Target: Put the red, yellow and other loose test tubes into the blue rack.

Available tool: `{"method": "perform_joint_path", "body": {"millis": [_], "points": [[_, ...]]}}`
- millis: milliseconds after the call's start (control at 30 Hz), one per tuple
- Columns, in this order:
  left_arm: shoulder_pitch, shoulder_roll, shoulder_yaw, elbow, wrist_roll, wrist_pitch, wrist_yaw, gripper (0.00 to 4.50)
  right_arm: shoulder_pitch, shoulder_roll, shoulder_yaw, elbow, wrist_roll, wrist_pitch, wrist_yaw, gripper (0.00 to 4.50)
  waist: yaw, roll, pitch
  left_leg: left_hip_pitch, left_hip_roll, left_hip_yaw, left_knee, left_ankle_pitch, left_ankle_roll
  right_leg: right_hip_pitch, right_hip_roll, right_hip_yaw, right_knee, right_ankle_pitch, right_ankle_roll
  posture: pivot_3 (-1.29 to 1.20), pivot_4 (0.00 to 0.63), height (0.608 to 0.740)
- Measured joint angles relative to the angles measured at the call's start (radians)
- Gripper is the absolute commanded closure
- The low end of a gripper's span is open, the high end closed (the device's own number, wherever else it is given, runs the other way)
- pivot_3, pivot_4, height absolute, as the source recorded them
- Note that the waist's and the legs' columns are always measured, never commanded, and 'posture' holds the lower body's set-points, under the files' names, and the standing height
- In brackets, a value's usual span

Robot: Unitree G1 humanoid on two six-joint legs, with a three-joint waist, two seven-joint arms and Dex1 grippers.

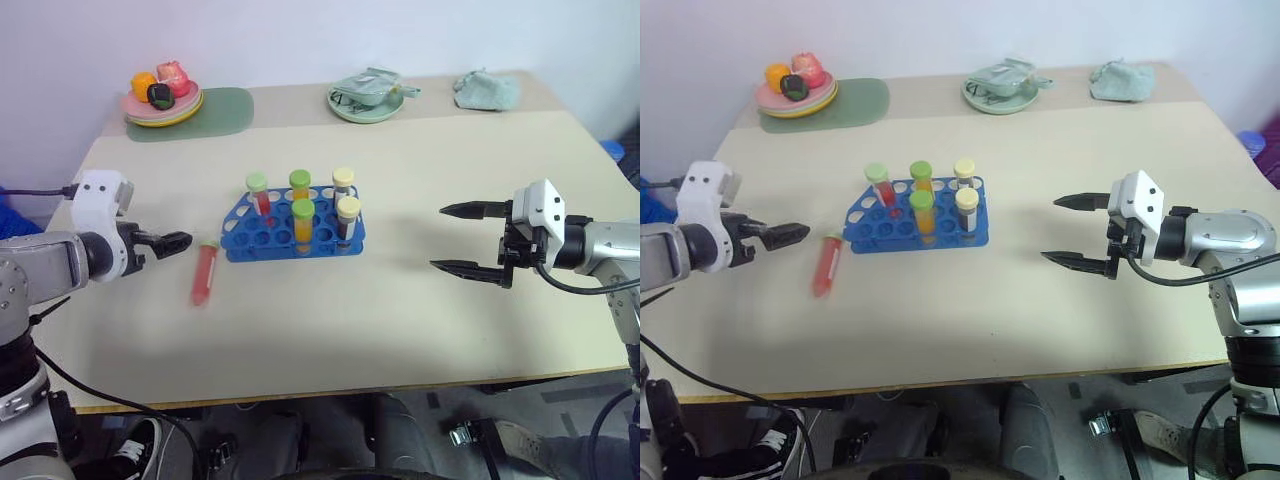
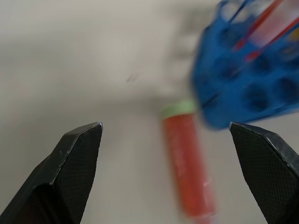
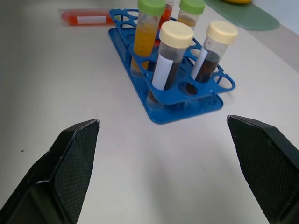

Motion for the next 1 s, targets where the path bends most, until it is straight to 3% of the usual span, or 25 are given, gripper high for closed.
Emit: {"method": "perform_joint_path", "body": {"millis": [167,333,567,733,1000], "points": [[-0.104,0.068,-0.096,0.233,-0.232,0.0,0.167,0.05,0.007,-0.001,-0.002,-0.005,0.001,0.004,-0.001,0.0,0.004,0.0,0.0,0.0,0.0,-0.001,0.0,0.0,0.0,0.0,-0.001,0.0,0.0,0.0,0.0,0.0,0.15,0.74],[-0.281,0.103,-0.286,0.528,-0.524,0.0,0.392,0.05,0.007,-0.001,-0.002,-0.016,0.001,0.013,-0.003,0.0,0.002,0.0,0.0,0.0,-0.001,-0.003,0.001,0.0,0.0,0.0,-0.001,0.0,0.001,0.0,0.0,0.0,0.15,0.74],[-0.4,0.185,-0.552,0.733,-0.895,0.0,0.637,0.05,-0.005,-0.001,0.002,-0.016,0.0,0.014,-0.003,0.0,-0.016,0.001,0.0,0.0,-0.003,-0.002,0.0,0.0,0.0,-0.002,-0.001,0.0,0.001,0.0,0.0,0.0,0.15,0.74],[-0.467,0.196,-0.682,0.795,-1.011,0.0,0.727,0.05,-0.008,-0.001,0.005,-0.016,-0.001,0.013,-0.003,0.0,-0.019,0.001,0.0,0.0,-0.005,-0.002,0.0,0.0,0.0,-0.002,-0.001,0.0,0.001,0.0,0.0,0.0,0.15,0.74],[-0.507,0.107,-0.761,0.894,-1.016,0.0,0.784,0.05,-0.009,0.007,0.008,-0.016,-0.001,0.014,-0.01,0.0,-0.025,0.001,0.0,0.001,-0.005,-0.002,0.0,0.0,0.0,-0.002,-0.001,0.0,0.001,0.0,0.0,0.0,0.15,0.74]]}}
